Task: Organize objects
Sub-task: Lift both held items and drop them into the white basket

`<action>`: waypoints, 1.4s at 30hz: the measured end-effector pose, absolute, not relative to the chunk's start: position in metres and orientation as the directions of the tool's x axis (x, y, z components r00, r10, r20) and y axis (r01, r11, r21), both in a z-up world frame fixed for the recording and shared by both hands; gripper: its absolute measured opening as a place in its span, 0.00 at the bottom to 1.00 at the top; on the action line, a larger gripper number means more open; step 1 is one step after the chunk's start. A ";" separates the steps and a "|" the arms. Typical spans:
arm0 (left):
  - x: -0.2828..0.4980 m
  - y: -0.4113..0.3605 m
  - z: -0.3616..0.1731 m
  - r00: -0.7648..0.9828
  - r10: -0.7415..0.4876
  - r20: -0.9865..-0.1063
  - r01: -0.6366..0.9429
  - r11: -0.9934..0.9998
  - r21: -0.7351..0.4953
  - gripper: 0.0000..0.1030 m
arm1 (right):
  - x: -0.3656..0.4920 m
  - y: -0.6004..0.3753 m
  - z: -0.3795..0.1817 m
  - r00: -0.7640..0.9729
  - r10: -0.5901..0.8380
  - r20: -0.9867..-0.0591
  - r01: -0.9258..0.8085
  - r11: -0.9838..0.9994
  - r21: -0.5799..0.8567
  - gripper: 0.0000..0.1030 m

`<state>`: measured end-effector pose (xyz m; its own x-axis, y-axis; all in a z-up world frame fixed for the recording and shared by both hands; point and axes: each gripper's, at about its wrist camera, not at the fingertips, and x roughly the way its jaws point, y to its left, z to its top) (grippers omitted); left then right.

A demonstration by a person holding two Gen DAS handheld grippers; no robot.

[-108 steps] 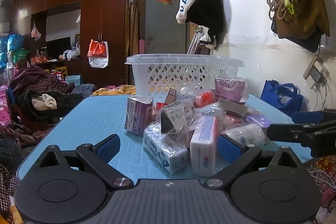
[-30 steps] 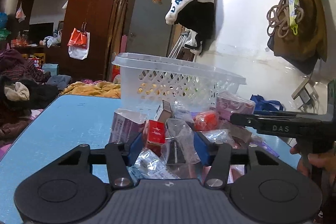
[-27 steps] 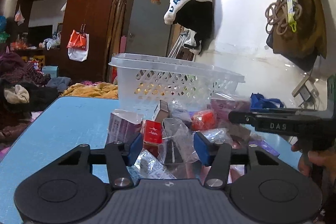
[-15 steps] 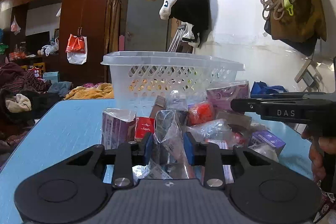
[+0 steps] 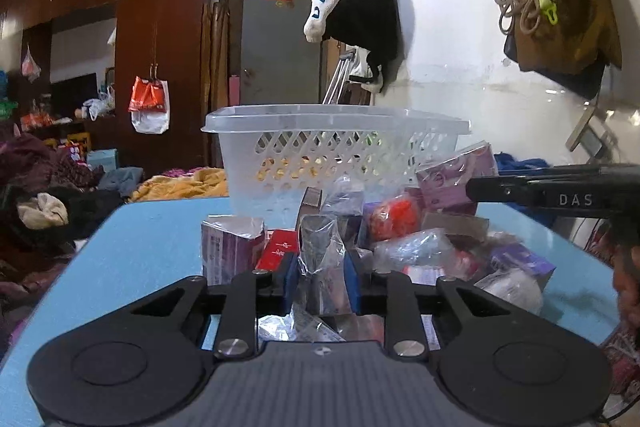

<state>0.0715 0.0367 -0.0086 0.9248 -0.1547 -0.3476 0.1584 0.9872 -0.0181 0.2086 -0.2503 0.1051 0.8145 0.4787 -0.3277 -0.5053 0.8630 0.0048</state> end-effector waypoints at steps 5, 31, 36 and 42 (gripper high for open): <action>0.076 0.029 -0.009 0.924 -0.102 -0.369 0.128 0.991 0.047 0.36 | 0.209 -0.251 0.102 0.812 0.480 -0.331 -0.505 0.863 0.010 0.38; 0.141 0.061 0.098 0.952 -0.234 -0.199 0.216 0.970 -0.108 0.27 | 0.257 -0.231 0.184 0.854 0.475 -0.212 -0.484 0.875 0.015 0.38; 0.200 0.056 0.101 0.944 -0.188 -0.270 0.162 0.980 -0.113 0.27 | 0.296 -0.213 0.173 0.856 0.429 -0.290 -0.450 0.893 -0.009 0.38; 0.226 0.057 0.086 0.946 -0.138 -0.294 0.122 0.990 -0.071 0.37 | 0.306 -0.214 0.161 0.860 0.412 -0.303 -0.437 0.899 -0.019 0.39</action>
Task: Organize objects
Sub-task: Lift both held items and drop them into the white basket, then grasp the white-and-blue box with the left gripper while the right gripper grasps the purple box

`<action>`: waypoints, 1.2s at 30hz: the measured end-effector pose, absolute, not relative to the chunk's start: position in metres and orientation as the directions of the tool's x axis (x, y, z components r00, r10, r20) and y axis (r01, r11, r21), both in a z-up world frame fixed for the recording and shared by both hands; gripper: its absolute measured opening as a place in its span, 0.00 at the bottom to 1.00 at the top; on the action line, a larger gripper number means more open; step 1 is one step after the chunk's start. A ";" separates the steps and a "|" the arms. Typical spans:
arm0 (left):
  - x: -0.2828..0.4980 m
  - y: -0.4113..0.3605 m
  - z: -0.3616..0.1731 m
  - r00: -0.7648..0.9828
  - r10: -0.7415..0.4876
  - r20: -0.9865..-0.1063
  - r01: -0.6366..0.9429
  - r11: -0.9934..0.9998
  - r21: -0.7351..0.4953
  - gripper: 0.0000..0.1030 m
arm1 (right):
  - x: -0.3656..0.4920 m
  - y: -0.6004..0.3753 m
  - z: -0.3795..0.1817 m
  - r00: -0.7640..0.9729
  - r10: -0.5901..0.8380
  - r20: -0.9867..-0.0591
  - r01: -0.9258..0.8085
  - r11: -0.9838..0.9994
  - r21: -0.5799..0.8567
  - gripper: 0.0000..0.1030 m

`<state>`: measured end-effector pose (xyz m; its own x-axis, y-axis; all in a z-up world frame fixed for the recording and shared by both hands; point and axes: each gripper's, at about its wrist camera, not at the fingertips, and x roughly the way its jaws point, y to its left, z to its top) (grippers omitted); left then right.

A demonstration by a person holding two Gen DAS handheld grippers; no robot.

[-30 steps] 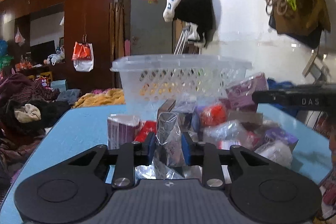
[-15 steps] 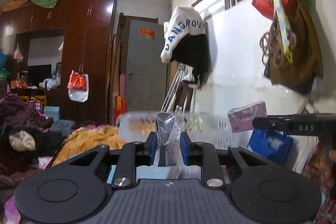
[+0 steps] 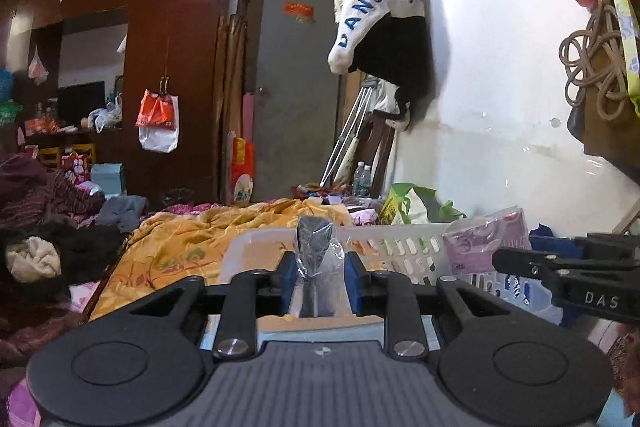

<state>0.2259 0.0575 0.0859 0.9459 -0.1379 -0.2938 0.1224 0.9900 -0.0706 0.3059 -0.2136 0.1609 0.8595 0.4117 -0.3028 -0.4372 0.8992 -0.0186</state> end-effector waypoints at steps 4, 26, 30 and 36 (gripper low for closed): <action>0.214 0.063 0.079 0.969 -0.100 -0.225 0.086 0.994 -0.068 1.00 | 0.285 -0.231 0.161 0.877 0.421 -0.232 -0.428 0.904 0.023 0.99; 0.032 0.107 -0.029 0.936 -0.188 -0.297 0.168 0.982 -0.091 0.95 | 0.152 -0.307 0.049 0.824 0.458 -0.334 -0.462 0.884 0.072 0.81; 0.035 0.094 -0.040 0.917 -0.244 -0.316 0.227 0.970 -0.090 0.95 | 0.152 -0.297 0.041 0.812 0.470 -0.347 -0.483 0.874 0.053 0.74; 0.040 0.077 -0.059 0.914 -0.231 -0.335 0.228 0.972 -0.050 0.95 | 0.154 -0.284 0.034 0.822 0.458 -0.337 -0.481 0.876 0.017 0.74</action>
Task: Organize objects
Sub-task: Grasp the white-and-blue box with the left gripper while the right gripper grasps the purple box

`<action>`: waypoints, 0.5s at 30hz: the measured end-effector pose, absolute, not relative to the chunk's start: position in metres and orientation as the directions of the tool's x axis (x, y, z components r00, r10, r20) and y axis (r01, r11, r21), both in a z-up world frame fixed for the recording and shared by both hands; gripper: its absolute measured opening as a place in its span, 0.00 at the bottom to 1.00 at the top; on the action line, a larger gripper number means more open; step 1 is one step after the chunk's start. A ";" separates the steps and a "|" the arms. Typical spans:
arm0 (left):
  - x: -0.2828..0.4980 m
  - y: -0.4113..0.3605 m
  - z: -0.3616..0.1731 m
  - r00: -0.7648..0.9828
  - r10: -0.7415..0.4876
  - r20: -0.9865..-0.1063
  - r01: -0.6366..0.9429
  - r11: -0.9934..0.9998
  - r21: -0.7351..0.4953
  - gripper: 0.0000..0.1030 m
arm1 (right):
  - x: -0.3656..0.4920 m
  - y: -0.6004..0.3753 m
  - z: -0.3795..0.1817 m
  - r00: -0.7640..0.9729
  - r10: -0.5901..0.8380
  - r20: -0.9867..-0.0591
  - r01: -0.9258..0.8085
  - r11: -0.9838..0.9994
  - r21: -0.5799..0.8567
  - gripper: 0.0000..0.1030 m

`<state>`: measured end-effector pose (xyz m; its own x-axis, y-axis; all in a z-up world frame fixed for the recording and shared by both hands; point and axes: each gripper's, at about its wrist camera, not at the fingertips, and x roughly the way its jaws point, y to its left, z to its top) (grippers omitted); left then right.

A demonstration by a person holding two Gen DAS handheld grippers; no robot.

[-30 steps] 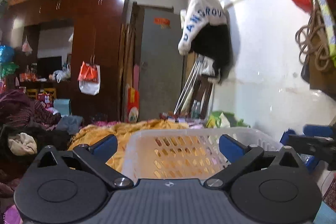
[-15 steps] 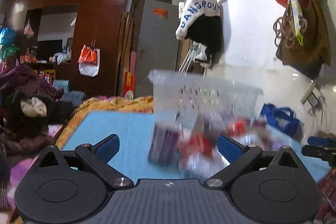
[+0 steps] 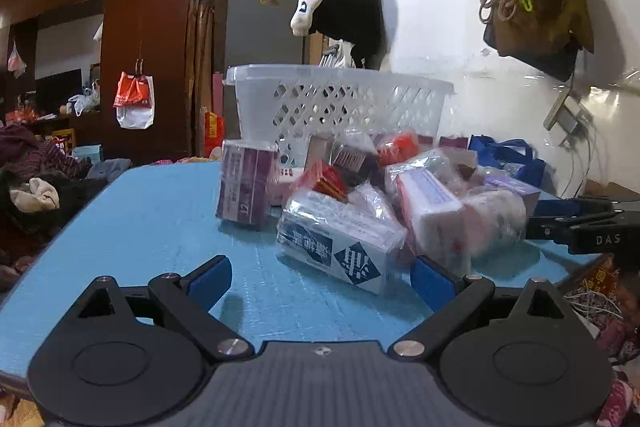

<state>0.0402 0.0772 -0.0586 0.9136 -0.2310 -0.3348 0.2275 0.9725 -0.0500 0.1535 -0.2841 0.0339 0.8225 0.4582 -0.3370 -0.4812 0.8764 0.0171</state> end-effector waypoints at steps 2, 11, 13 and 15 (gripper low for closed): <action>0.043 0.078 -0.061 0.914 -0.227 -0.336 0.221 0.974 -0.057 0.95 | 0.155 -0.282 0.033 0.825 0.458 -0.332 -0.483 0.876 0.008 0.73; 0.048 0.081 -0.061 0.931 -0.196 -0.308 0.193 0.980 -0.042 0.95 | 0.151 -0.286 0.032 0.834 0.451 -0.317 -0.474 0.880 0.004 0.44; 0.050 0.081 -0.062 0.932 -0.195 -0.307 0.192 0.981 -0.041 0.95 | 0.150 -0.287 0.032 0.838 0.445 -0.317 -0.469 0.883 0.003 0.44; 0.050 0.080 -0.062 0.935 -0.190 -0.299 0.191 0.981 -0.027 0.95 | 0.150 -0.287 0.032 0.837 0.446 -0.317 -0.470 0.883 0.002 0.44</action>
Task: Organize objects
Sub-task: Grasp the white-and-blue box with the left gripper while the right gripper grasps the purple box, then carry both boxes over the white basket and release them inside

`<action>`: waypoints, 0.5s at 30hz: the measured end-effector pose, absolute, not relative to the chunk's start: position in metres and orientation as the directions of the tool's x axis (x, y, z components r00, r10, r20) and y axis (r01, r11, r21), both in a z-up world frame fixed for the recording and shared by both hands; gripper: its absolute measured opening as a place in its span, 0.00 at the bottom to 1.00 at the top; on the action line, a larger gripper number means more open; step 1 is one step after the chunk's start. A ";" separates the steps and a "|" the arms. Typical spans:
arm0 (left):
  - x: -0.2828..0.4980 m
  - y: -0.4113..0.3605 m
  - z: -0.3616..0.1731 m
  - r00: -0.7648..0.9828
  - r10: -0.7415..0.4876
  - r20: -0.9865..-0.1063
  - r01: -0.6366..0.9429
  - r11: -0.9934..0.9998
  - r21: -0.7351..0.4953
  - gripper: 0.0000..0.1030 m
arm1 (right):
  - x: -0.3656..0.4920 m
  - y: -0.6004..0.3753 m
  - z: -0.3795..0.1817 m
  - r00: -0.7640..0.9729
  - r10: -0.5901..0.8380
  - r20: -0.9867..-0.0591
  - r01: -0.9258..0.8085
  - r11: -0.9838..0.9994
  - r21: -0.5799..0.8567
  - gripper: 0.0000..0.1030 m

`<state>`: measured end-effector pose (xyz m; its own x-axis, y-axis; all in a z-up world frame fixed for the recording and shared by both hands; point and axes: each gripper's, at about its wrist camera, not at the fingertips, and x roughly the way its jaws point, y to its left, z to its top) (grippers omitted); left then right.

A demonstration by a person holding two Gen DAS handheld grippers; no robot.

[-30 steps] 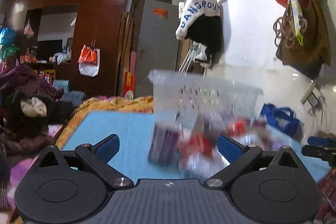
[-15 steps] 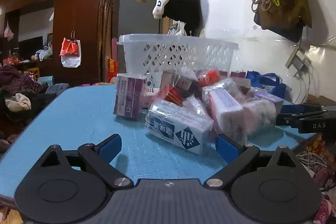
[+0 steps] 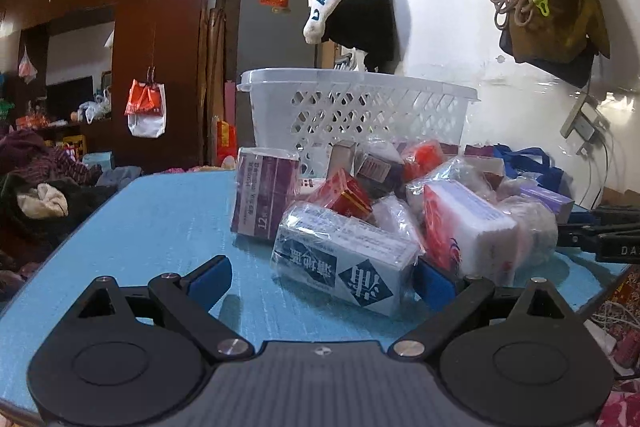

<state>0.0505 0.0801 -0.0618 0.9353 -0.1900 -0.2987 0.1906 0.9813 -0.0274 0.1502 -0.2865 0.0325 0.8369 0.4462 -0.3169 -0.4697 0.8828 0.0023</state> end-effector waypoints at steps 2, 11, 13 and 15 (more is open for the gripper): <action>0.052 0.079 -0.061 0.941 -0.177 -0.288 0.180 0.983 -0.015 0.95 | 0.151 -0.285 0.033 0.839 0.443 -0.316 -0.467 0.884 0.000 0.44; 0.056 0.073 -0.059 0.948 -0.177 -0.264 0.188 0.982 0.017 0.78 | 0.150 -0.288 0.035 0.845 0.438 -0.306 -0.461 0.888 -0.001 0.45; 0.052 0.073 -0.059 0.953 -0.176 -0.248 0.190 0.981 0.034 0.78 | 0.150 -0.288 0.036 0.846 0.439 -0.303 -0.460 0.888 0.000 0.43; 0.045 0.073 -0.058 0.960 -0.170 -0.221 0.184 0.982 0.041 0.78 | 0.148 -0.289 0.037 0.850 0.438 -0.294 -0.458 0.889 0.001 0.43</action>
<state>0.0454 0.0732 -0.0576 0.9603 -0.1703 -0.2208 0.1837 0.9821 0.0412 0.1480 -0.2895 0.0373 0.8496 0.4377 -0.2943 -0.4577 0.8891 0.0011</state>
